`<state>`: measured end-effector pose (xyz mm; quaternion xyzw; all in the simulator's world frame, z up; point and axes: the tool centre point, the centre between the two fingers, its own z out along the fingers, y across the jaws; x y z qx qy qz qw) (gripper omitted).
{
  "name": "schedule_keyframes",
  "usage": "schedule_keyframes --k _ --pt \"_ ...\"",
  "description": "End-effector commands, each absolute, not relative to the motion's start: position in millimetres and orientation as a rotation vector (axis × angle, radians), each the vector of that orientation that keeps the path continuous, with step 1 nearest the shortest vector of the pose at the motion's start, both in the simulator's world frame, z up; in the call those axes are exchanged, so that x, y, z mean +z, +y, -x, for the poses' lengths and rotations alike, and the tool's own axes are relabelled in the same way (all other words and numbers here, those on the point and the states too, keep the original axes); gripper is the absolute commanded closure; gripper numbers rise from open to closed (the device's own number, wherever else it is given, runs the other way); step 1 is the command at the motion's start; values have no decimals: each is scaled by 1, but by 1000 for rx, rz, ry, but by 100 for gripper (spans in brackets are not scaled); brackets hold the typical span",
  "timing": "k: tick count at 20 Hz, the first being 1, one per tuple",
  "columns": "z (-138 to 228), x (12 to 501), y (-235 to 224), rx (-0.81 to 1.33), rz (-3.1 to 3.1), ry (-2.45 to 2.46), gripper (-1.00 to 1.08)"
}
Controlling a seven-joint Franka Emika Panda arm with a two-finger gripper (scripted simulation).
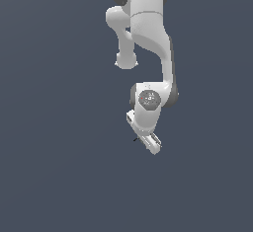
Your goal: Pick up the object and move it to a goal position.
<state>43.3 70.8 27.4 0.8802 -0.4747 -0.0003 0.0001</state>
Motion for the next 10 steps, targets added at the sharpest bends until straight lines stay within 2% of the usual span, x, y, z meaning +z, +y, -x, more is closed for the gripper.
schedule_keyframes --k 1,6,7,10 --pt "-43 17 71 0 -2764 -1493 -92" --pt "-44 13 71 0 -2764 -1493 -92" --pt "-44 13 71 0 -2764 -1493 108" --pt "-44 13 71 0 -2764 -1493 108"
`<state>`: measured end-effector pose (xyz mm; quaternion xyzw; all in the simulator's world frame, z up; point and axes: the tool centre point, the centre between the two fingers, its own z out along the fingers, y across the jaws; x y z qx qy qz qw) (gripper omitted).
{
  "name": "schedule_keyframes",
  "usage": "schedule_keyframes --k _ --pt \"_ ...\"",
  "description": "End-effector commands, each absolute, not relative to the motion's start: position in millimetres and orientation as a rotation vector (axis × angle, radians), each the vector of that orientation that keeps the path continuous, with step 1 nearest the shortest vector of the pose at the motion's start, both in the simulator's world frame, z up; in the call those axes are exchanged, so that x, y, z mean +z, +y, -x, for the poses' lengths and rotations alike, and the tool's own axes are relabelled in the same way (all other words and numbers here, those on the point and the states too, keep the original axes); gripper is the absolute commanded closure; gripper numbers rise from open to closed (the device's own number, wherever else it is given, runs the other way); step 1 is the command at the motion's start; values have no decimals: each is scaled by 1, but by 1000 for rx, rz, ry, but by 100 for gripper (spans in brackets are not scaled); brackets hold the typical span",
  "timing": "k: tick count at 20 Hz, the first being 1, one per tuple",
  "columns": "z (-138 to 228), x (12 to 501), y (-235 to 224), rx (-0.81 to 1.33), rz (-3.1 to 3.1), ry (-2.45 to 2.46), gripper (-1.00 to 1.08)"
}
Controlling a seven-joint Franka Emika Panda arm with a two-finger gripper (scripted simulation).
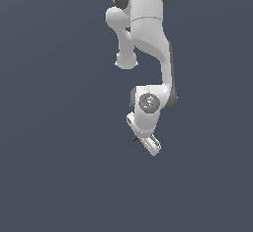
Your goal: Pick up the object and move it to a goal position.
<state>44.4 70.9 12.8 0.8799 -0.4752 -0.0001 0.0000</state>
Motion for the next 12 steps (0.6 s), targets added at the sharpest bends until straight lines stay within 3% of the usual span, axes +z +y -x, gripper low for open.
schedule_keyframes --k 1,12 --pt "-44 13 71 0 -2764 -1493 108" --pt "-42 15 68 0 -2764 -1493 108"
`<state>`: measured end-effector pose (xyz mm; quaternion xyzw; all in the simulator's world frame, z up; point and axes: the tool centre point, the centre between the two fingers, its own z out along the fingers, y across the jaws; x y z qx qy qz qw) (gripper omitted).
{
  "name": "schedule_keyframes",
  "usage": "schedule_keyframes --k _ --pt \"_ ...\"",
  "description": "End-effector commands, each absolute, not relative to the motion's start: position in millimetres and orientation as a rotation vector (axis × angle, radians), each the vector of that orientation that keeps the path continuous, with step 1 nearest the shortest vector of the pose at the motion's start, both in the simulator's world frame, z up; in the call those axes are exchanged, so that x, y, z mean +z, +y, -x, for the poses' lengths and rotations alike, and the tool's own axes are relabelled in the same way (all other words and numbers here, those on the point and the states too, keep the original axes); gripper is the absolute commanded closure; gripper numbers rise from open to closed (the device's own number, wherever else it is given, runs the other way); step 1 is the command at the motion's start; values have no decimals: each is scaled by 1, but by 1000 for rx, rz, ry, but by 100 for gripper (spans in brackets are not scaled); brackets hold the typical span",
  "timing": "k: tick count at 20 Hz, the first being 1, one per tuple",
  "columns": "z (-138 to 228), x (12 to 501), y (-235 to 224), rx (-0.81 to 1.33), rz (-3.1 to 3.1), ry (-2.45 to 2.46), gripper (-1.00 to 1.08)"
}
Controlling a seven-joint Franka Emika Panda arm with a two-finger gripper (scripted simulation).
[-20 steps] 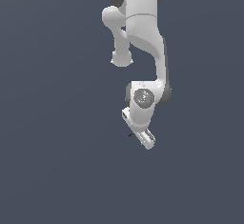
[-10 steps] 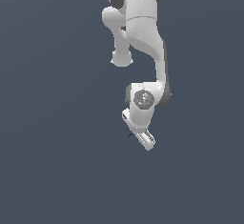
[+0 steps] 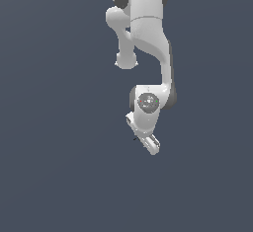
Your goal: Pick up the object and move it to a goal position.
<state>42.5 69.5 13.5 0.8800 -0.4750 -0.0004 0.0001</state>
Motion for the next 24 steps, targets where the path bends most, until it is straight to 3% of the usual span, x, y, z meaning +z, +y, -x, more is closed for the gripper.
schedule_keyframes --k 1,11,24 --pt "-40 16 67 0 -2764 -1493 108" --pt "-14 37 40 -1 -2765 -1493 108" --pt "59 95 -35 -2 -2766 -1494 108"
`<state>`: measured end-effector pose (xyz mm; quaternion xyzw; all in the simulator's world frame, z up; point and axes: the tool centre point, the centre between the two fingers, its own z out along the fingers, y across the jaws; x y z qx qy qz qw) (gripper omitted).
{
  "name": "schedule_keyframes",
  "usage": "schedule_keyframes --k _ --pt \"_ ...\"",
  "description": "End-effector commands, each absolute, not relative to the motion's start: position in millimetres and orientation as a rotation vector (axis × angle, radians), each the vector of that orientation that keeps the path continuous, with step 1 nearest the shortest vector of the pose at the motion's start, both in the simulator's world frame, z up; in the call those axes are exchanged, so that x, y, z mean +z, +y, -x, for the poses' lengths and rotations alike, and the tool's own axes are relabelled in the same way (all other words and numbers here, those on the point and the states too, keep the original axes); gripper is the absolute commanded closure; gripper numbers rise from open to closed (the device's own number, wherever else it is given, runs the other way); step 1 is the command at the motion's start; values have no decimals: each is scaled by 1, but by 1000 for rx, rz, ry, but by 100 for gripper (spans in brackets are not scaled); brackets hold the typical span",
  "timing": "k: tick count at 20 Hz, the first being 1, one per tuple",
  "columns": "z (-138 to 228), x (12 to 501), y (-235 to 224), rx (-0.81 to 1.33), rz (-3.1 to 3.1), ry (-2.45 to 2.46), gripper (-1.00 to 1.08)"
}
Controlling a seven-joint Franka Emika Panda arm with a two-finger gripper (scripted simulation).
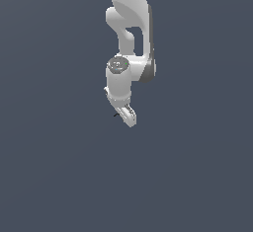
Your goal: Pick up the object and move it to a goal position.
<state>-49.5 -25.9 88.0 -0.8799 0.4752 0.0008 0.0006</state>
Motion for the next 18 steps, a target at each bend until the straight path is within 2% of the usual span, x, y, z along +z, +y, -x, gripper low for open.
schedule_keyframes --k 1,10,18 --pt "64 100 -41 2 2762 1492 108" --pt "100 131 -81 2 2762 1492 108" --pt "109 142 -94 1 2764 1492 108"
